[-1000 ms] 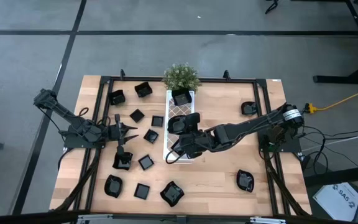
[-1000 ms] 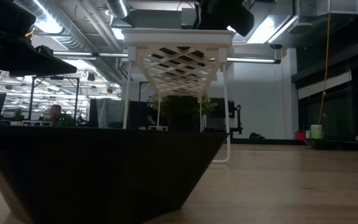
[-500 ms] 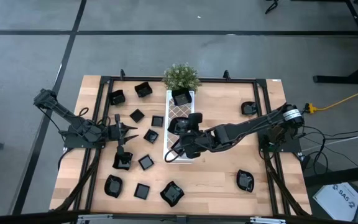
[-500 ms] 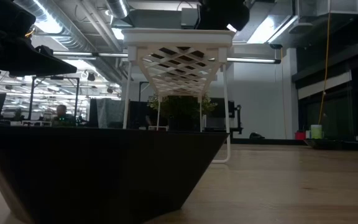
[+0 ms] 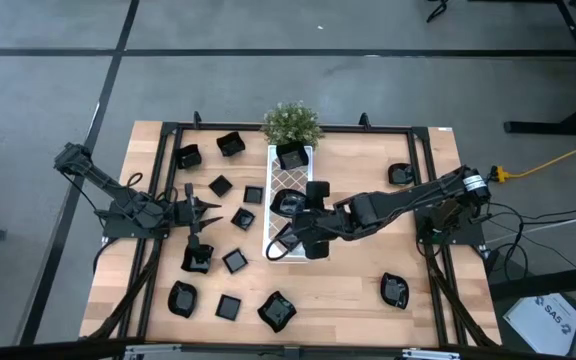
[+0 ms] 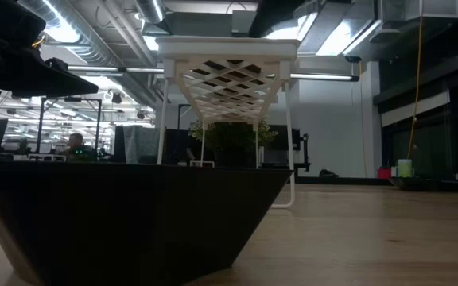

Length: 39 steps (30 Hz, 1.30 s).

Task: Pick & Place Mini shaped plates
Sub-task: Stack the leaf shape plate on top of the leaf shape plate on the shelf

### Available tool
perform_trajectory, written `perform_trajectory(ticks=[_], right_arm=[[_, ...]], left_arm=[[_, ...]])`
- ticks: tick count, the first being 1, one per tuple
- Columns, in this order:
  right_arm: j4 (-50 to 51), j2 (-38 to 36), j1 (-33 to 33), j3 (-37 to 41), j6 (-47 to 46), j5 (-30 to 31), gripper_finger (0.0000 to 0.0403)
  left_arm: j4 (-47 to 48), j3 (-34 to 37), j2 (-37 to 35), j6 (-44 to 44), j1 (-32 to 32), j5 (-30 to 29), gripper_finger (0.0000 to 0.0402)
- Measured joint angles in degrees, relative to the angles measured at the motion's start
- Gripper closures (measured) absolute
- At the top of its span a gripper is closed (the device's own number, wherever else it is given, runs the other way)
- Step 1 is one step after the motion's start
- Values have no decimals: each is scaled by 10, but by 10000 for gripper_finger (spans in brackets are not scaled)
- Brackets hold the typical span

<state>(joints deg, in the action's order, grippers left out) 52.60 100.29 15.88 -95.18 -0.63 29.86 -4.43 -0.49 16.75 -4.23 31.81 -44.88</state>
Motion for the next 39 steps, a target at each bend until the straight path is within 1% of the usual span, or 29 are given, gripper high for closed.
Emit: perform_trajectory(ticks=[3, 6, 12, 16, 21, 25, 28, 35, 39], right_arm=[[34, 0, 1, 0, -27, -15, 225], [88, 0, 1, 0, -70, -30, 231], [237, -5, 1, 0, -206, -46, 242], [302, -12, 1, 0, -301, -46, 245], [376, -21, 6, 1, -380, -45, 246], [349, -39, 22, 43, -389, -58, 246], [321, -57, 33, 89, -400, -106, 246], [231, -99, 62, 175, -505, -229, 246], [195, -102, 91, 203, -567, -255, 246]], left_arm=[[0, 0, 0, 0, 0, 0, 258], [0, 0, 0, 0, 0, 0, 258], [0, 0, 0, 0, 0, 0, 258], [0, 0, 0, 0, 0, 0, 258], [0, 0, 0, 0, 0, 0, 258], [0, 0, 0, 0, 0, 0, 258], [0, 0, 0, 0, 0, 0, 258], [0, 0, 0, 0, 0, 0, 258], [0, 0, 0, 0, 0, 0, 258]])
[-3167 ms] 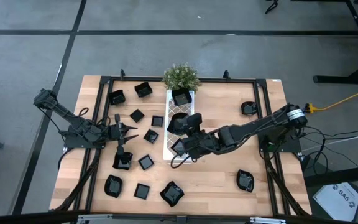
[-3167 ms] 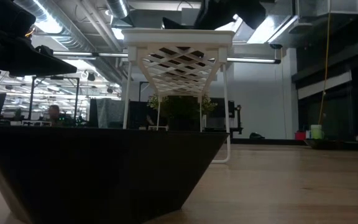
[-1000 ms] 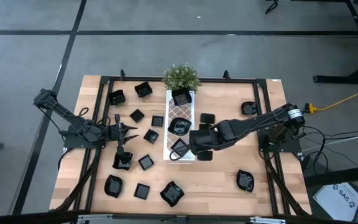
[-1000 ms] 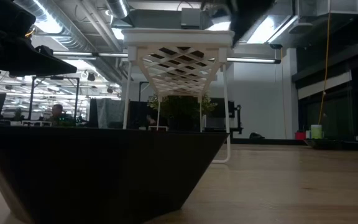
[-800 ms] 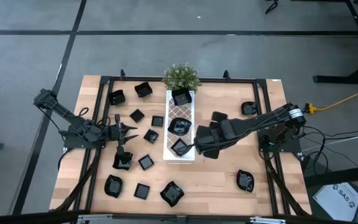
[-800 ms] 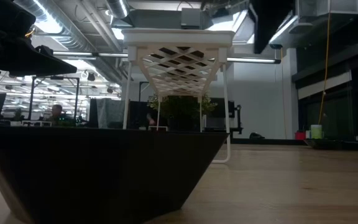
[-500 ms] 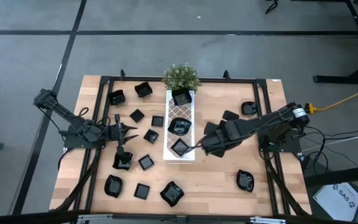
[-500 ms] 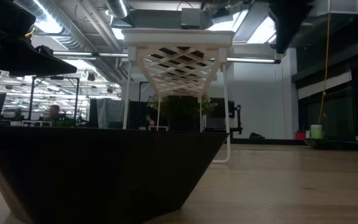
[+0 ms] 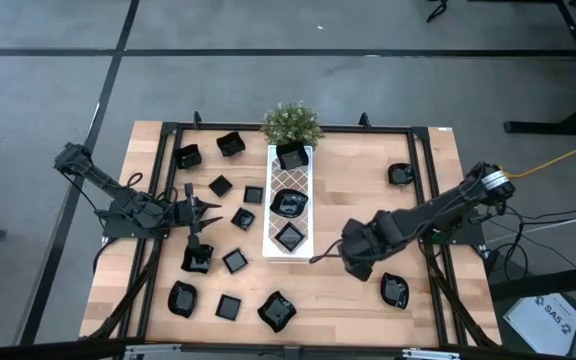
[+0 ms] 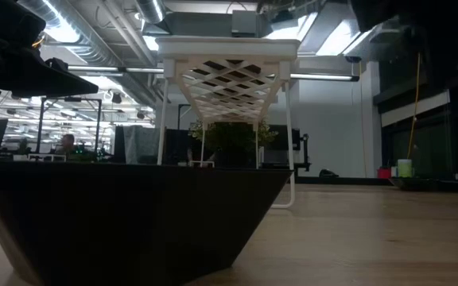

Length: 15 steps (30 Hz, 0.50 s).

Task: Pick & Place Mini shaped plates
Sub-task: Stack the leaf shape plate on top of the leaf shape plate on the shelf

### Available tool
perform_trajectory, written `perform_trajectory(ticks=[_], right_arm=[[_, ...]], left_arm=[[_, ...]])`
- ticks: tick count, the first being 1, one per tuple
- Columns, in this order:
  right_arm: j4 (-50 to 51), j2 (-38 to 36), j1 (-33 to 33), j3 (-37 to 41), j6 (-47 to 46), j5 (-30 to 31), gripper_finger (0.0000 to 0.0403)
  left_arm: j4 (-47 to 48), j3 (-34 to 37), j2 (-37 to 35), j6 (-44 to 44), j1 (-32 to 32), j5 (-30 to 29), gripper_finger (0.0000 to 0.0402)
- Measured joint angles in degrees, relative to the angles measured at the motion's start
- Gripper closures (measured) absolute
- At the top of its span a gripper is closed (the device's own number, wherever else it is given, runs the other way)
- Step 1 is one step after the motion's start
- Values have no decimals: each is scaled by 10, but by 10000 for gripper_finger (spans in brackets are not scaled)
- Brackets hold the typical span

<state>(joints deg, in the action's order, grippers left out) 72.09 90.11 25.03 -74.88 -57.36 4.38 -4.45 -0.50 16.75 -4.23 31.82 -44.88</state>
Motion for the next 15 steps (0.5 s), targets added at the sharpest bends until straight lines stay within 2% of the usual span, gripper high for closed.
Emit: perform_trajectory(ticks=[9, 15], right_arm=[[-93, 0, 57, 50, -143, -91, 246], [-116, 14, 93, 59, -224, -148, 246]], left_arm=[[0, 0, 0, 0, 0, 0, 258], [0, 0, 0, 0, 0, 0, 258]])
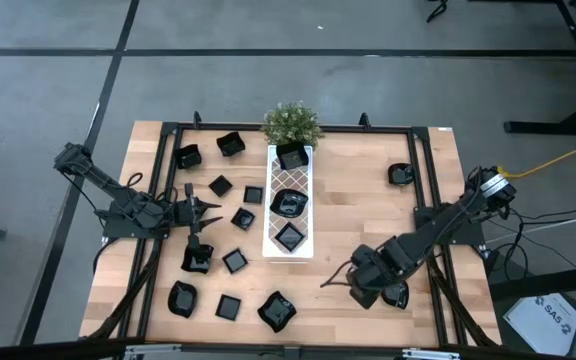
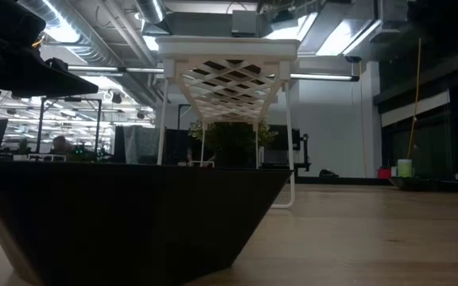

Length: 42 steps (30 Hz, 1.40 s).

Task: Pick & Place Mini shaped plates
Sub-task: Stack the leaf shape plate on top of the leaf shape plate on the shelf

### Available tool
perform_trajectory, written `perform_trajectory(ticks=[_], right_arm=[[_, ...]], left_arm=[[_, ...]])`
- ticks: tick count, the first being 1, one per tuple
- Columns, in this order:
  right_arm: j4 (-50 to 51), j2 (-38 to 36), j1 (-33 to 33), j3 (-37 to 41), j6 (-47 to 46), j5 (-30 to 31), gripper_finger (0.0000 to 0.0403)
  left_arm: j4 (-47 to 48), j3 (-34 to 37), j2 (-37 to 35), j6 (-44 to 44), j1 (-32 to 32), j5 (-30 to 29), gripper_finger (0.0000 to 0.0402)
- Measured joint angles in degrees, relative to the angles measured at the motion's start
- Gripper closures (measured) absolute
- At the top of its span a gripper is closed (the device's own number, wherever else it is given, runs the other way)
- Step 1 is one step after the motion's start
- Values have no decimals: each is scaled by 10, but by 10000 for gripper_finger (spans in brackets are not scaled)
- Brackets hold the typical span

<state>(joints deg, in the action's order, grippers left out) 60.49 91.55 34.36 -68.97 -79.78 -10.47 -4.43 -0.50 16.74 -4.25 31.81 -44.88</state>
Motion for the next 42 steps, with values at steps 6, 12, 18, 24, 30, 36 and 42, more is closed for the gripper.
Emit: perform_trajectory(ticks=[6, 12, 18, 24, 30, 36, 42], right_arm=[[-20, 36, 38, 0, -48, -33, 246], [-45, 73, 67, 0, -85, -32, 246], [-50, 102, 81, 0, -87, -11, 246], [-55, 126, 80, 0, -93, 3, 246], [-53, 150, 82, 0, -112, 4, 246], [-27, 154, 83, 0, -140, 4, 246], [1, 154, 88, 0, -143, 4, 246]], left_arm=[[0, 0, 0, 0, 0, 0, 258], [0, 0, 0, 0, 0, 0, 258], [0, 0, 0, 0, 0, 0, 258], [0, 0, 0, 0, 0, 0, 258], [0, 0, 0, 0, 0, 0, 258], [0, 0, 0, 0, 0, 0, 258], [0, 0, 0, 0, 0, 0, 258]])
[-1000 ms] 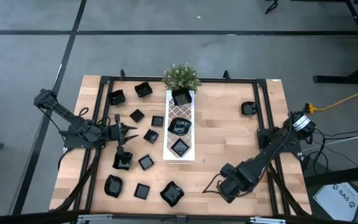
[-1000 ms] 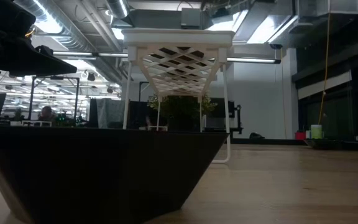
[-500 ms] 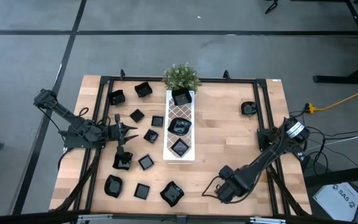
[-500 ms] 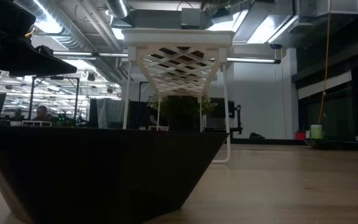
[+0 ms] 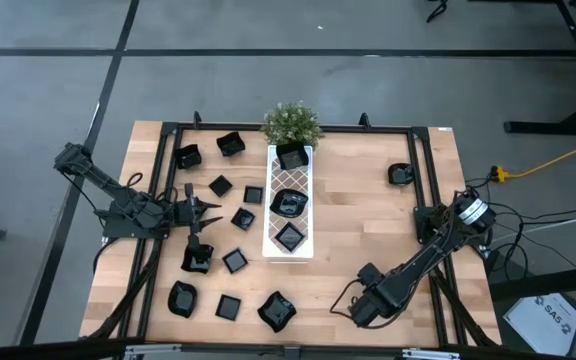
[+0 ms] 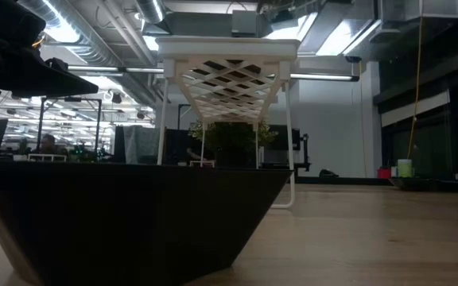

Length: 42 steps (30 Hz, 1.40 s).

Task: Pick & Place Mini shaped plates
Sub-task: Stack the leaf shape plate on top of the leaf shape plate on the shelf

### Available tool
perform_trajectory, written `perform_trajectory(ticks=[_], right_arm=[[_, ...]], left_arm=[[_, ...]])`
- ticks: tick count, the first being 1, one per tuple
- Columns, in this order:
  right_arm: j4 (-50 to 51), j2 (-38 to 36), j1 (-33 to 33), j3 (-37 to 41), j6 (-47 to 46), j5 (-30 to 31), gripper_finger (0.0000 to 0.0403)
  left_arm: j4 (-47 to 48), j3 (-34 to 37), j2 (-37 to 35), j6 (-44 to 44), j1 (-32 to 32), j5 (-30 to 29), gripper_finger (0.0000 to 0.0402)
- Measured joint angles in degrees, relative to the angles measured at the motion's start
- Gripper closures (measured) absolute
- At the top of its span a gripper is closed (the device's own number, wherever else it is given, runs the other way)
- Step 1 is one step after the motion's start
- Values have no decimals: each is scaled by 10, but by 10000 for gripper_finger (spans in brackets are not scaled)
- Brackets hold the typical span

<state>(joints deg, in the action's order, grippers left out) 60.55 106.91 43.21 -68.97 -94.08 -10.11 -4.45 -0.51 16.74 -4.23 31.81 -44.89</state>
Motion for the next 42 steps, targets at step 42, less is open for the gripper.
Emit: perform_trajectory(ticks=[42], right_arm=[[209, 0, -13, -139, 36, 156, 401]], left_arm=[[0, 0, 0, 0, 0, 0, 258]])
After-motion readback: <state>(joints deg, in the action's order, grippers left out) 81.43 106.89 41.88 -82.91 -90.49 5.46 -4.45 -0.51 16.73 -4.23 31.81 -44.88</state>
